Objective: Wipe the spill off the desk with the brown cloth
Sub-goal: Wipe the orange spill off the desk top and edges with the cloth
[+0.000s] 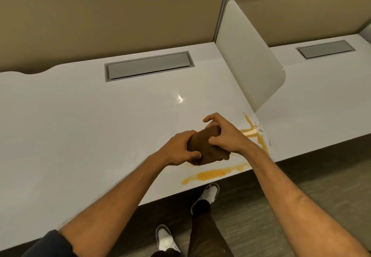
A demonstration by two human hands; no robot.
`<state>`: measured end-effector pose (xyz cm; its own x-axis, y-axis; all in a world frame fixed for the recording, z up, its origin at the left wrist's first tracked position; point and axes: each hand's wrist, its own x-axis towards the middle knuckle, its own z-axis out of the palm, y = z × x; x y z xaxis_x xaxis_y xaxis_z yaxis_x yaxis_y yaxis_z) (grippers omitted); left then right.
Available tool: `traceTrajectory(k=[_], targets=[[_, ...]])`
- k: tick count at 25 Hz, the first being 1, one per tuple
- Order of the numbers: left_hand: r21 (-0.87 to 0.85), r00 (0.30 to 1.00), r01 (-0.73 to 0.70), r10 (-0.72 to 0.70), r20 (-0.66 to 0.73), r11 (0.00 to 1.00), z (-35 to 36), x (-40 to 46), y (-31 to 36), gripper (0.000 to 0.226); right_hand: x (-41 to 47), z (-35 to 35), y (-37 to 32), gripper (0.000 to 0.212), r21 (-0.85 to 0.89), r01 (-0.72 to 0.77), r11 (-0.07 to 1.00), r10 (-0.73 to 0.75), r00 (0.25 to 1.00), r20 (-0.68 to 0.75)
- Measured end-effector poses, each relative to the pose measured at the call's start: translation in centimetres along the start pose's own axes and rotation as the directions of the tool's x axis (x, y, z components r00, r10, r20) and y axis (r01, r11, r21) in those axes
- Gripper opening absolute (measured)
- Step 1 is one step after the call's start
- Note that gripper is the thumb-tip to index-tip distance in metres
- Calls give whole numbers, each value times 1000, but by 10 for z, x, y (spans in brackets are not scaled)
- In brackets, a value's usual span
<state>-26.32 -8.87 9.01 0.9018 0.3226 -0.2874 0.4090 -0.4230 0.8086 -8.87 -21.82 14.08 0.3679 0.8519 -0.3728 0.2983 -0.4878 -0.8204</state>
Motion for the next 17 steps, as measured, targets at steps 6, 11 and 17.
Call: traceTrajectory(k=[6,11,17], targets=[[-338,981,151,-183,-64,929,33,-37,-21,33,-33,68,28,54,183,-52,982,126,897,-423],[-436,966,138,-218,-138,889,74,-45,-36,32,-41,143,49,85,574,-145,806,281,947,-155],[-413,972,177,-224,-68,893,69,-59,-61,48,-17,153,71,70,620,-229,750,379,918,-119]])
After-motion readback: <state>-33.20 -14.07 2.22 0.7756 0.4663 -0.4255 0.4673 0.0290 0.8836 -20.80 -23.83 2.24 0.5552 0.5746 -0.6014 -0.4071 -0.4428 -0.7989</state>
